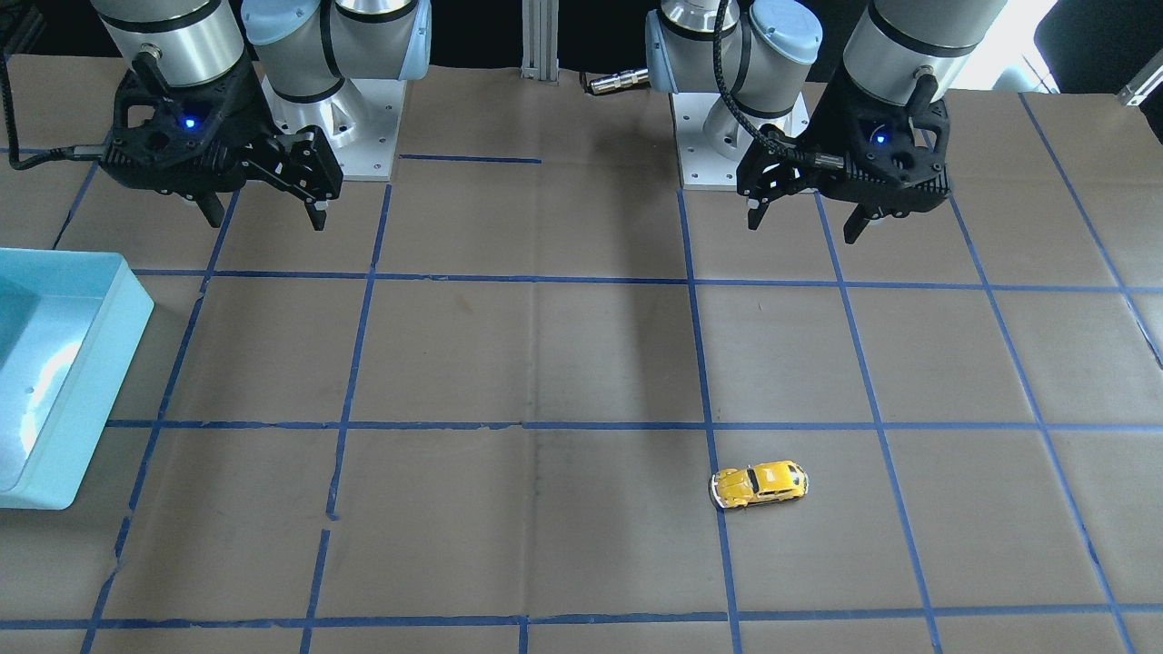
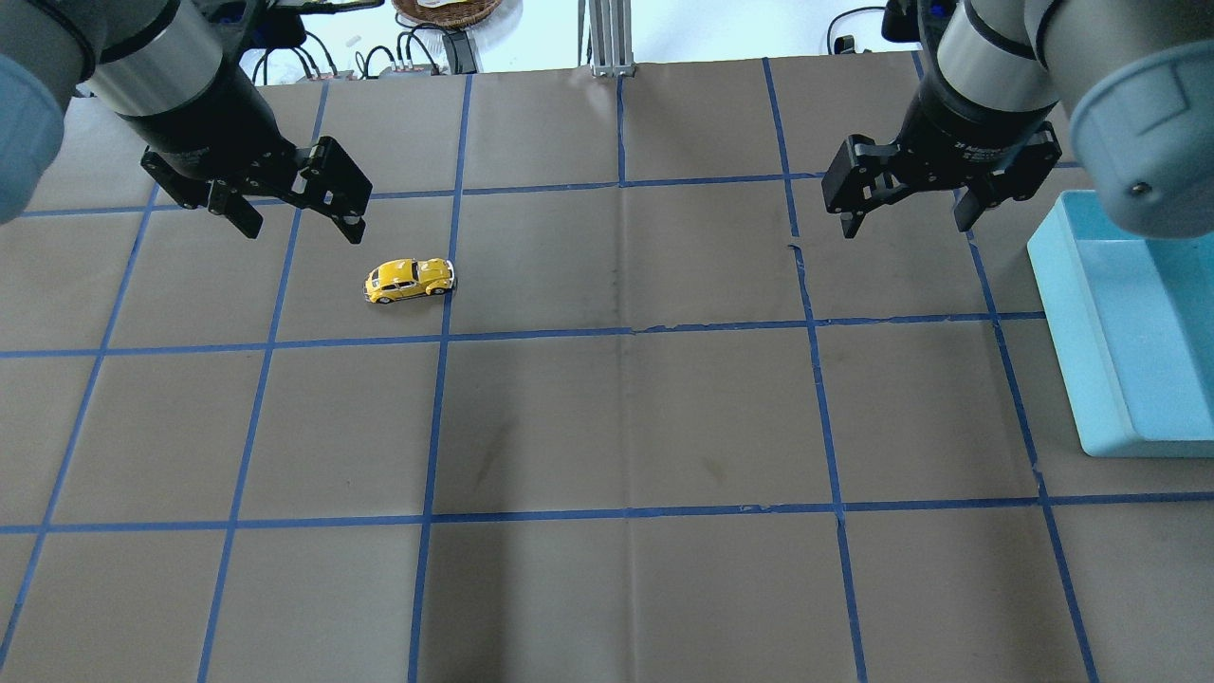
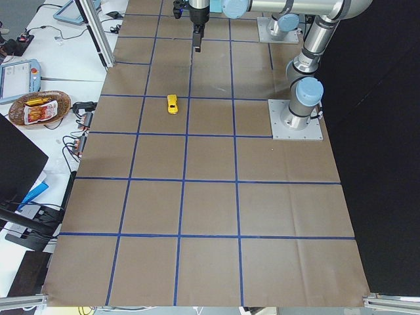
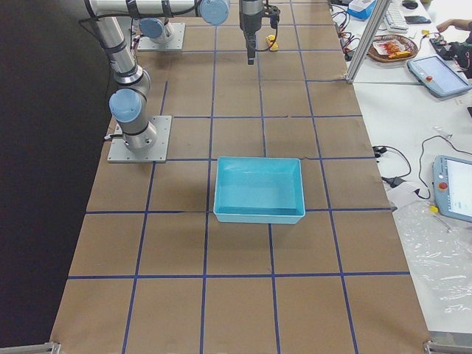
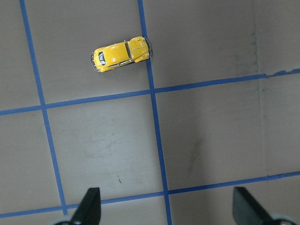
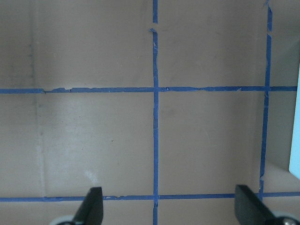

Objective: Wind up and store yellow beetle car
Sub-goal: 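Lower the left gripper over the yellow toy beetle car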

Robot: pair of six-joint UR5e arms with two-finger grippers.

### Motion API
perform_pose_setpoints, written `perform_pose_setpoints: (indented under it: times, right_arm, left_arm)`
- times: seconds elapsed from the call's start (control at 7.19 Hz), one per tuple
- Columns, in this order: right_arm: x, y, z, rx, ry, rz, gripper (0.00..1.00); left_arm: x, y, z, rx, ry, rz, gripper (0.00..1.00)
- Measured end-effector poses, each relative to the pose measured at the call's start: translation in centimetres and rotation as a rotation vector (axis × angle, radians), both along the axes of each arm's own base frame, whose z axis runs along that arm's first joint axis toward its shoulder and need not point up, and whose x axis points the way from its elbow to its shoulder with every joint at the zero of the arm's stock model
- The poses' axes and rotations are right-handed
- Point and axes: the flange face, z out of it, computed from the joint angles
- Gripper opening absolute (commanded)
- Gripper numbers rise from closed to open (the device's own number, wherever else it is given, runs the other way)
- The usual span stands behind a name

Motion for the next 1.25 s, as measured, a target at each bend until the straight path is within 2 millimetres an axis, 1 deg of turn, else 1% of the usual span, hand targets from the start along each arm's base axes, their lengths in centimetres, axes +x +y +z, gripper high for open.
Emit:
perform_pose_setpoints:
  times: [0.28, 0.42, 0.56, 0.83, 0.97, 1.11, 1.25]
  right_arm:
    - [0.0, 0.0, 0.0, 0.0, 0.0, 0.0, 0.99]
    - [0.0, 0.0, 0.0, 0.0, 0.0, 0.0, 0.99]
    - [0.0, 0.0, 0.0, 0.0, 0.0, 0.001, 0.99]
    - [0.0, 0.0, 0.0, 0.0, 0.0, 0.001, 0.99]
    - [0.0, 0.0, 0.0, 0.0, 0.0, 0.001, 0.99]
    - [0.0, 0.0, 0.0, 0.0, 0.0, 0.001, 0.99]
    - [0.0, 0.0, 0.0, 0.0, 0.0, 0.001, 0.99]
  left_arm:
    - [0.1, 0.2, 0.5, -0.014, -0.003, -0.09, 1.0]
    - [0.1, -0.2, -0.1, -0.014, 0.0, -0.125, 1.0]
    - [0.0, -0.7, -1.4, -0.007, 0.003, -0.143, 1.0]
    - [0.3, -0.8, -3.6, 0.021, 0.008, -0.197, 1.0]
    - [1.0, -2.4, -4.8, 0.022, 0.005, -0.305, 1.0]
    - [1.9, -5.4, -6.2, 0.004, -0.003, -0.465, 1.0]
    - [2.6, -9.1, -7.7, -0.011, -0.009, -0.622, 1.0]
